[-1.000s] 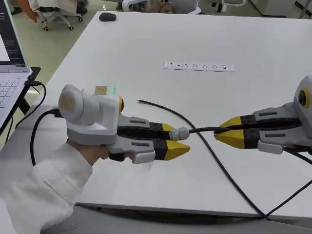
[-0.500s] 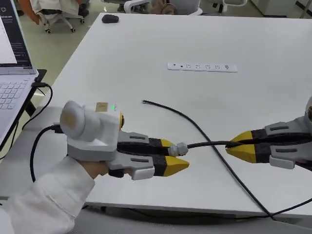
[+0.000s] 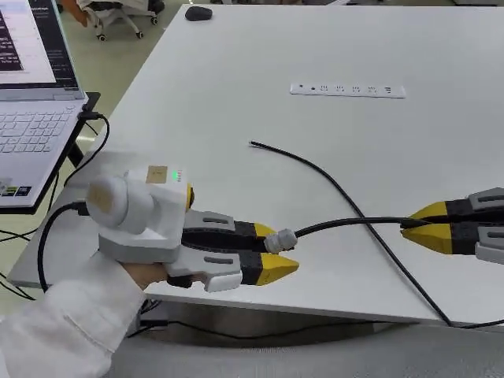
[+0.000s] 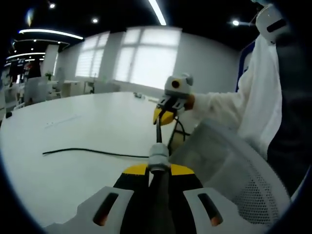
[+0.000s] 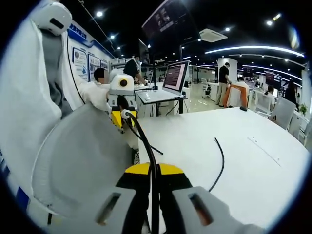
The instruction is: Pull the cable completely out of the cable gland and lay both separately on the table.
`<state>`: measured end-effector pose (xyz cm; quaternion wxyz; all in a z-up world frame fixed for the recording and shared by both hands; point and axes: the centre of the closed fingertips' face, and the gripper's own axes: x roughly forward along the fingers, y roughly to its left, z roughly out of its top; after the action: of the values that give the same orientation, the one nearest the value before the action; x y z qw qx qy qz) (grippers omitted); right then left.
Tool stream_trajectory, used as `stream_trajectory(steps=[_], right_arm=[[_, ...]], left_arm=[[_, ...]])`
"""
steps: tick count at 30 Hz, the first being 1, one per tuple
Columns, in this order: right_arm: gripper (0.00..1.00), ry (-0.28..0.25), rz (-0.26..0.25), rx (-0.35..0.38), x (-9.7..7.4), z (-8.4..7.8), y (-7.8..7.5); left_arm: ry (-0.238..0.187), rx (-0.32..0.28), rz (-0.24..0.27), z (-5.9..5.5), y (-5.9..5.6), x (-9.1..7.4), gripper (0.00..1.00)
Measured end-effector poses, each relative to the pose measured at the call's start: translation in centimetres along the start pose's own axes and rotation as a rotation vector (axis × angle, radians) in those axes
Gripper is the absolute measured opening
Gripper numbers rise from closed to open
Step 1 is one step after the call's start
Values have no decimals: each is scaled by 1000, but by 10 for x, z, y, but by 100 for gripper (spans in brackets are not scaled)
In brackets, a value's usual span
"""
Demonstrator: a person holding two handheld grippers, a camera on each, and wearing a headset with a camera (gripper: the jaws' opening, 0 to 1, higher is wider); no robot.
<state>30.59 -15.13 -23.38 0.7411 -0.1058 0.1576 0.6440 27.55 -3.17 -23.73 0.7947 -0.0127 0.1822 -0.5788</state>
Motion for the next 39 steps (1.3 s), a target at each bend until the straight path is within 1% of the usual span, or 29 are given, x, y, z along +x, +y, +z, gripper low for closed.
stream_trajectory(steps=[1,3,4,5,6,7,8,9,11,12,14,16,19,22,24,28,29,30,31,33,34,36,37,39], right_arm=[[3,-6,-6,2,-1,1,-1],[2,-26,-15,10,-2,5,-3],[2,-34,-17,11,-2,8,-3],[2,-40,-17,7,-1,11,-2],[2,-42,-18,1,0,14,-2],[2,-43,-18,-3,1,16,-2],[2,-41,-21,-8,2,17,-3],[2,-36,-28,-16,2,18,-5],[2,-39,-32,-15,2,19,-7],[2,-46,-38,-16,1,21,-8],[2,-56,-45,-18,1,24,-10],[2,-66,-55,-20,1,27,-12],[2,-72,-71,-21,0,30,-17],[2,-76,-80,-22,-2,31,-21],[2,-74,-82,-18,-3,31,-22],[2,-53,-85,-23,-4,28,-25],[3,-49,-87,-26,-4,28,-26],[4,-48,-89,-26,-5,28,-27],[9,-44,-94,-23,-6,30,-29],[19,-44,-116,-41,-7,34,-34],[27,-42,-119,-42,-8,38,-36],[36,-43,-124,-53,-9,48,-39],[41,-43,-120,-66,-9,52,-40],[44,-45,-95,-86,-8,63,-37]], left_arm=[[-38,0,34,6,8,-4,16],[-89,-29,55,15,15,-10,16],[-124,-42,76,20,19,-14,16],[-136,-49,82,21,19,-16,15],[-125,-44,87,18,19,-17,13],[-94,-34,89,16,18,-17,11],[-71,12,88,15,17,-18,5],[-92,-12,87,19,15,-17,5],[-105,-14,73,25,14,-18,5],[-109,-6,70,28,14,-18,5],[-100,1,70,29,18,-17,5],[-94,6,70,32,24,-17,5],[-97,28,67,42,32,-16,5],[-93,42,70,49,38,-16,5],[-95,47,70,53,41,-14,5],[-87,71,56,60,43,-11,5],[-88,80,53,63,44,-11,5],[-89,86,52,66,45,-11,5],[-83,102,48,69,46,-11,5],[-60,142,49,72,48,-12,5],[-57,145,47,73,48,-12,5],[-52,154,38,76,49,-13,5],[-44,165,33,77,50,-12,5],[-35,173,23,78,51,-10,5]])
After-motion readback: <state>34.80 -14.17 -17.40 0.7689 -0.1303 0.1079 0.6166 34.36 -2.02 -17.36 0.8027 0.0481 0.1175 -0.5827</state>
